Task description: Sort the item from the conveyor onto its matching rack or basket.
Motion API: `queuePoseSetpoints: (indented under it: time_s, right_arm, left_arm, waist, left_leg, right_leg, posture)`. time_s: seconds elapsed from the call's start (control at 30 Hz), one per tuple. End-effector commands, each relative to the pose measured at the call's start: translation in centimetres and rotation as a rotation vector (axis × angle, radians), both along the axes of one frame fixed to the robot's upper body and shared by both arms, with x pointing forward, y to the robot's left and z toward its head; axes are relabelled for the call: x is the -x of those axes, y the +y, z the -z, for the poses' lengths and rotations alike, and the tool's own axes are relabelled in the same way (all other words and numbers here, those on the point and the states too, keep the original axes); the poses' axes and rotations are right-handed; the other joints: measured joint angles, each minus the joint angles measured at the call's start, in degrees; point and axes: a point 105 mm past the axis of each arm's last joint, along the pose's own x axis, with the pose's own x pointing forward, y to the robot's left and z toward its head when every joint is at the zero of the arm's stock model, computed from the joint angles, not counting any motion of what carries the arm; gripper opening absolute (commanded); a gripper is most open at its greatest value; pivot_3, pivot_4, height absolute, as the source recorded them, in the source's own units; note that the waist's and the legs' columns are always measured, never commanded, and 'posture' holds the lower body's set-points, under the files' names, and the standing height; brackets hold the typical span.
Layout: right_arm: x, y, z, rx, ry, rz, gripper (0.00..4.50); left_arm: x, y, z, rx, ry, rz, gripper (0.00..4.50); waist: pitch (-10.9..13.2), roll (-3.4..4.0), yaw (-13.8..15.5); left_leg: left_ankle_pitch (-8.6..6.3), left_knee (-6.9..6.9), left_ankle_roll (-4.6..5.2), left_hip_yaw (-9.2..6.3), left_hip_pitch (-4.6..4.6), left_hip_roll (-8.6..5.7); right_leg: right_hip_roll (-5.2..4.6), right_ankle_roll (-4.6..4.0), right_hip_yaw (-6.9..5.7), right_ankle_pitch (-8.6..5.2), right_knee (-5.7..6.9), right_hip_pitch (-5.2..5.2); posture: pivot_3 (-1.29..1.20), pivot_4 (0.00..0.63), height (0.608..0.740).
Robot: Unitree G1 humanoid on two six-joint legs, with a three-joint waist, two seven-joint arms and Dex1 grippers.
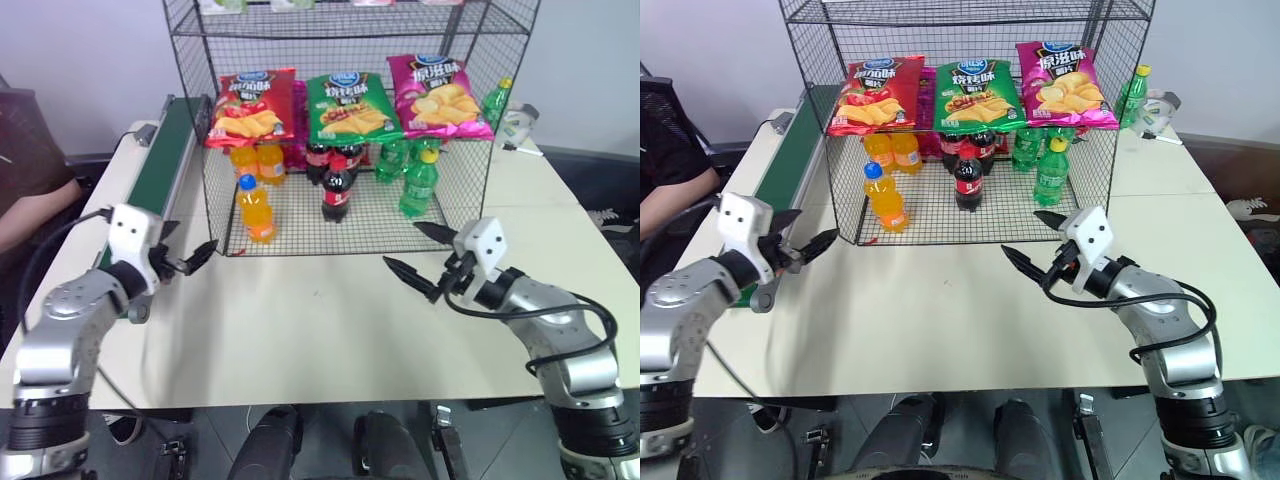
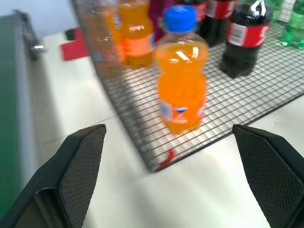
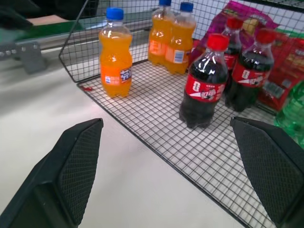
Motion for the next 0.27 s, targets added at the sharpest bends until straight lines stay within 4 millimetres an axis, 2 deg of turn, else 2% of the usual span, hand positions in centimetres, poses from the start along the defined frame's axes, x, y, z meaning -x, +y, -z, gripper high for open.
queuePoseSetpoints:
  time_s: [0.03,0.27]
  right_arm:
    - [0.13,-0.83,-0.69,0.007,-0.023,-0.012,4.50]
    - [-0.06,-1.32,-0.48,0.021,-0.022,-0.006,4.50]
  left_arm:
    - [0.72,0.26,-1.04,-0.006,-0.024,0.011,4.45]
    - [1.12,-0.08,-0.39,-0.018,-0.015,0.021,4.45]
  waist:
    - [0.0,0.00,0.0]
    - [0.0,0.00,0.0]
  left_leg:
    - [0.00,0.01,0.00,0.00,0.00,0.00]
    - [0.00,-0.02,0.00,0.01,-0.01,0.02]
  right_leg:
    - [0.00,-0.01,0.00,0.00,-0.05,0.00]
    - [-0.01,0.00,0.04,0.00,-0.07,0.00]
  posture:
    - [0.00,0.150,0.740]
    - [0.00,0.150,0.740]
